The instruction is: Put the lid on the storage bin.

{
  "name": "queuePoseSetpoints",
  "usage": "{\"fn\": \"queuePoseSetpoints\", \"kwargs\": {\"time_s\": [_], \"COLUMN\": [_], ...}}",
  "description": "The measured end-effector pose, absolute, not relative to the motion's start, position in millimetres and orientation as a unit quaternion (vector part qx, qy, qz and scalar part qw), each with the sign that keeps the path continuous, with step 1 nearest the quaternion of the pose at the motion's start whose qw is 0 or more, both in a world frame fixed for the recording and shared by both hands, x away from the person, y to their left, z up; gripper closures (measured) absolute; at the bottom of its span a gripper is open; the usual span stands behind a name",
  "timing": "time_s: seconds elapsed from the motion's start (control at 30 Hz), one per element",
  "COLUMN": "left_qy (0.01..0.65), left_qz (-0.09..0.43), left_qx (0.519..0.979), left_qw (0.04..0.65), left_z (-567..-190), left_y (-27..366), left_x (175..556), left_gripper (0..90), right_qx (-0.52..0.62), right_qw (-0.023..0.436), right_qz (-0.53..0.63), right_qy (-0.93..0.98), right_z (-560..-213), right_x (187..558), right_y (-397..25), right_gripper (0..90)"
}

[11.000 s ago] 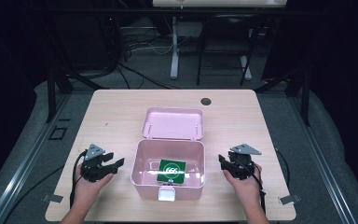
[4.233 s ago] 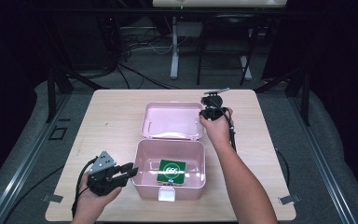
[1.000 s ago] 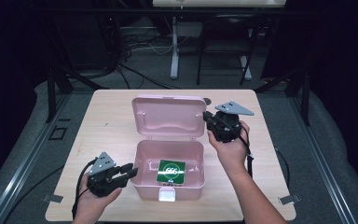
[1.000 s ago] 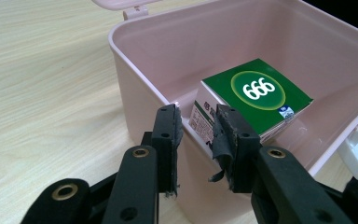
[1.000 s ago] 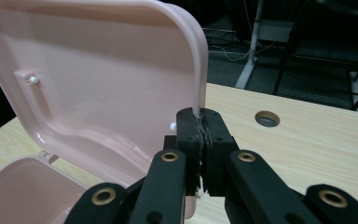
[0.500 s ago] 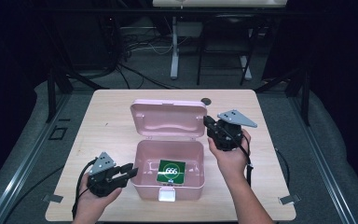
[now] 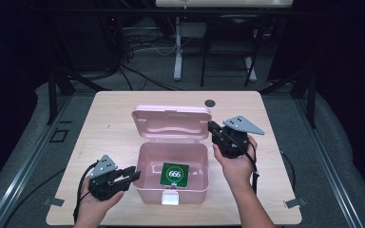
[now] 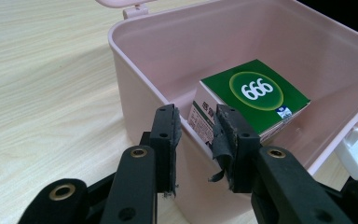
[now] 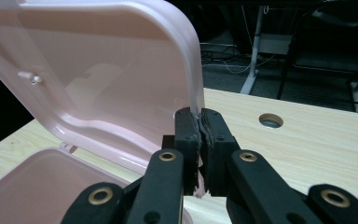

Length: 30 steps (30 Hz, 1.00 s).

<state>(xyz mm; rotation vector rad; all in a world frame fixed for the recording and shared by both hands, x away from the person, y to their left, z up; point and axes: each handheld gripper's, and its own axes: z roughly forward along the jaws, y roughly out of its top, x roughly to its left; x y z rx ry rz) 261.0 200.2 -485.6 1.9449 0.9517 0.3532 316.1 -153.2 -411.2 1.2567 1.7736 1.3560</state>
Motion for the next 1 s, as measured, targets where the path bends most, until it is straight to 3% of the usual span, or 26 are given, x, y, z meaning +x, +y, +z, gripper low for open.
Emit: {"fn": "queuePoseSetpoints", "kwargs": {"time_s": [1.0], "left_qy": [0.386], "left_qz": [0.167], "left_qx": [0.772], "left_qw": [0.477], "left_z": [-459], "left_y": [211], "left_x": [267], "left_gripper": [69.7], "right_qx": [0.462], "right_qw": [0.274], "right_qz": [0.511], "right_qy": [0.671], "right_z": [-414], "right_x": [300], "right_y": [-156], "right_gripper": [85.6]}}
